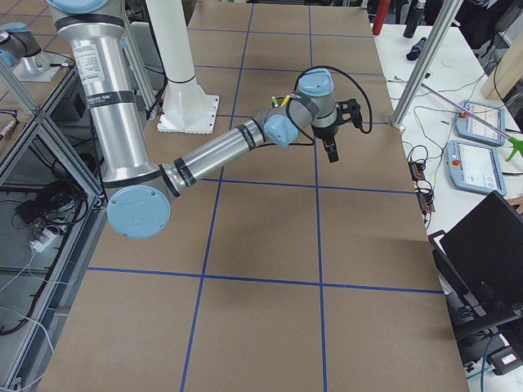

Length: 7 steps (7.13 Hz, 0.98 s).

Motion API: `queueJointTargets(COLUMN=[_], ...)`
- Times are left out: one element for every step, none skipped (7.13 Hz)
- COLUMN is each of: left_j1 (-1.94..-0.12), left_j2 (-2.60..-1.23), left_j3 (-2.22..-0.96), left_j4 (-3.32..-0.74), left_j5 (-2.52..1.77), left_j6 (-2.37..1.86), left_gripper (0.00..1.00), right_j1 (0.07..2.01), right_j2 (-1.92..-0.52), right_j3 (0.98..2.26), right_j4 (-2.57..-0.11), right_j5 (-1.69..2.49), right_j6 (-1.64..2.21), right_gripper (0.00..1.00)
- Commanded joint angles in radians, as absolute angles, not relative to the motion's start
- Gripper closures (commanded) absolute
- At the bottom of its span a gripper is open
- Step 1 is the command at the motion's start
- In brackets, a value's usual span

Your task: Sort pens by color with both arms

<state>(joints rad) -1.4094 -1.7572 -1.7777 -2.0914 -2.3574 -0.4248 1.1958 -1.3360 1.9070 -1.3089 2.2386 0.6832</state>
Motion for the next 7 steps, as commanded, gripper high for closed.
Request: queueJointTargets(left_j1=[-1.307,-1.261,-1.212,-1.194,-1.186,-1.18,-1.177], left_j2=[-1.779,-1.79,-1.793,-1.801,-1.801,-1.801,-1.801], left_j3=[-1.778,-1.785,-1.783,-1.779,-1.784,-1.784,-1.786], left_j4=[-2.088,-2.088,-2.088,-2.088,-2.088,-2.088,-2.089], left_j5=[-2.33,-2.254,-2.212,-2.206,-2.204,-2.203,-2.186], left_j6=[-0.638,-0.732,-0.751,-0.758,-0.774,-0.775,-0.775], left_gripper=[0.0,0.0,0.0,0.0,0.0,0.0,0.0], right_j1=[1.044,0.967,0.907,0.866,0.823,0.778,0.743], right_j2=[-1.266,-1.255,-1.208,-1.142,-1.129,-1.108,-1.056], right_j3=[1.954,1.991,2.025,2.037,2.036,2.026,2.016], right_j4=[-1.322,-1.359,-1.481,-1.615,-1.652,-1.678,-1.737], right_j5=[2.133,2.055,2.021,2.017,2.016,2.017,2.019], right_j6=[0.98,1.111,1.17,1.186,1.183,1.171,1.16], right_gripper=[0.01,0.01,0.02,0.02,0.02,0.02,0.02])
